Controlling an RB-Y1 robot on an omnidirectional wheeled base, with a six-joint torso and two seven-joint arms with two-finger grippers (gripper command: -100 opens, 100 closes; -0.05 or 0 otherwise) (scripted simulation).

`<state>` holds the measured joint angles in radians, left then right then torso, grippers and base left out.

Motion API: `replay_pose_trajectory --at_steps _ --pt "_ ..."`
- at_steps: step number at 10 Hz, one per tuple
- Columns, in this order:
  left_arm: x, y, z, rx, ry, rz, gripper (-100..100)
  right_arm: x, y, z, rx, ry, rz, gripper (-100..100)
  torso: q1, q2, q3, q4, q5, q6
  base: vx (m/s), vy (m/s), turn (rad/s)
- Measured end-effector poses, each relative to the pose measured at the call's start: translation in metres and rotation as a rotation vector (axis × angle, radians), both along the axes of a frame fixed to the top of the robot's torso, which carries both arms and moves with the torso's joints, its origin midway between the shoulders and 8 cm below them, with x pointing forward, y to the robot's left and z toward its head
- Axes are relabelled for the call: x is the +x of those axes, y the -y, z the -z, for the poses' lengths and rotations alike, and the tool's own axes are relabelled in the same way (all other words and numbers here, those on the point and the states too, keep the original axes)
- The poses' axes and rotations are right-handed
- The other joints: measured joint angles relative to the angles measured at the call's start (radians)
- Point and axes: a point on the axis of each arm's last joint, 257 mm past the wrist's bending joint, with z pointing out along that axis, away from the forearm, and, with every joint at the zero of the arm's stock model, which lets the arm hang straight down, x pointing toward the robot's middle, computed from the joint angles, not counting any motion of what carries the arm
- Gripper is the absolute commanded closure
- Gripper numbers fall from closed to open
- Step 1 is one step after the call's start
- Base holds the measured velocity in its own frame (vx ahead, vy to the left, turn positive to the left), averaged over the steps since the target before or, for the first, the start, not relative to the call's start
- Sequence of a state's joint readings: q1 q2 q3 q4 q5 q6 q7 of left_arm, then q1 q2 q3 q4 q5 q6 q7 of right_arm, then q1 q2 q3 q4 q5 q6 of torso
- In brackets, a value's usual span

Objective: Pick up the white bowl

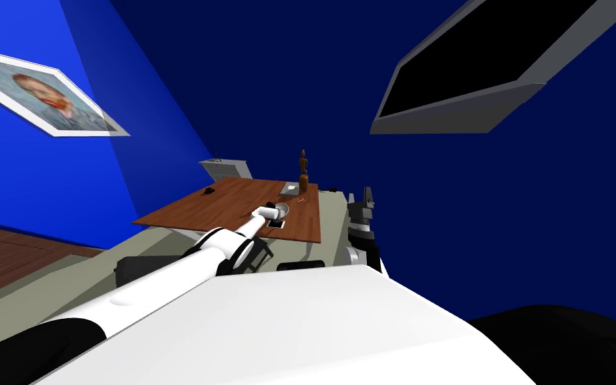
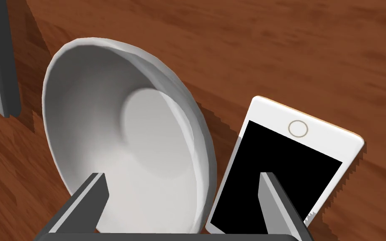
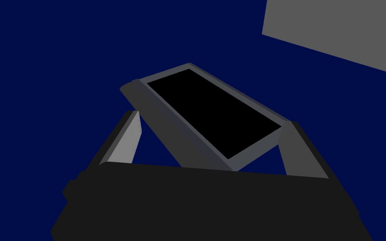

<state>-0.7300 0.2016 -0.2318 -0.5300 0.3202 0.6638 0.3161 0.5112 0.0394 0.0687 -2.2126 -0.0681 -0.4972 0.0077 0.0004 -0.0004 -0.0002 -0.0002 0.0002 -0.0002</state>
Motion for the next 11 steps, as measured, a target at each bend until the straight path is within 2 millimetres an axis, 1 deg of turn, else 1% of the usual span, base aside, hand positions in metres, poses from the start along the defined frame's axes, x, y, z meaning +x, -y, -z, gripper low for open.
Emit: replay_pose_trajectory --at_steps 2,4,5,6,10,11 --pt "-0.005 -0.009 0.003 -0.008 -0.001 -0.024 -100 0.000 0.000 0.000 0.000 0.000 0.000 0 0.001 0.001 0.000 0.000 0.000 -0.001 0.000 0.017 -0.126" --pt "-0.013 -0.023 0.010 -0.012 -0.006 -0.058 -100 0.000 0.000 0.000 0.000 0.000 0.000 0 0.001 0.001 0.000 0.000 0.000 0.000 0.001 0.017 -0.151" --pt "-0.015 -0.027 0.010 -0.014 -0.004 -0.067 -100 0.000 0.000 0.000 0.000 0.000 0.000 0 0.001 0.001 0.000 0.000 0.000 -0.001 0.001 0.011 -0.114" --pt "-0.016 -0.033 0.009 -0.014 -0.001 -0.082 -100 0.000 0.000 0.000 0.000 0.000 0.000 0 0.001 0.001 0.000 0.000 0.000 0.000 0.001 0.012 -0.300" --pt "-0.037 -0.081 0.018 -0.006 -0.002 -0.179 -100 0.000 0.000 0.000 0.000 0.000 0.000 0 0.002 0.001 0.000 0.000 0.000 0.000 0.000 0.023 -0.238" --pt "-0.044 -0.096 0.021 0.000 -0.004 -0.207 -100 0.000 0.000 0.000 0.000 0.000 0.000 0 0.002 0.001 0.000 0.000 0.000 0.000 -0.002 0.019 -0.051"
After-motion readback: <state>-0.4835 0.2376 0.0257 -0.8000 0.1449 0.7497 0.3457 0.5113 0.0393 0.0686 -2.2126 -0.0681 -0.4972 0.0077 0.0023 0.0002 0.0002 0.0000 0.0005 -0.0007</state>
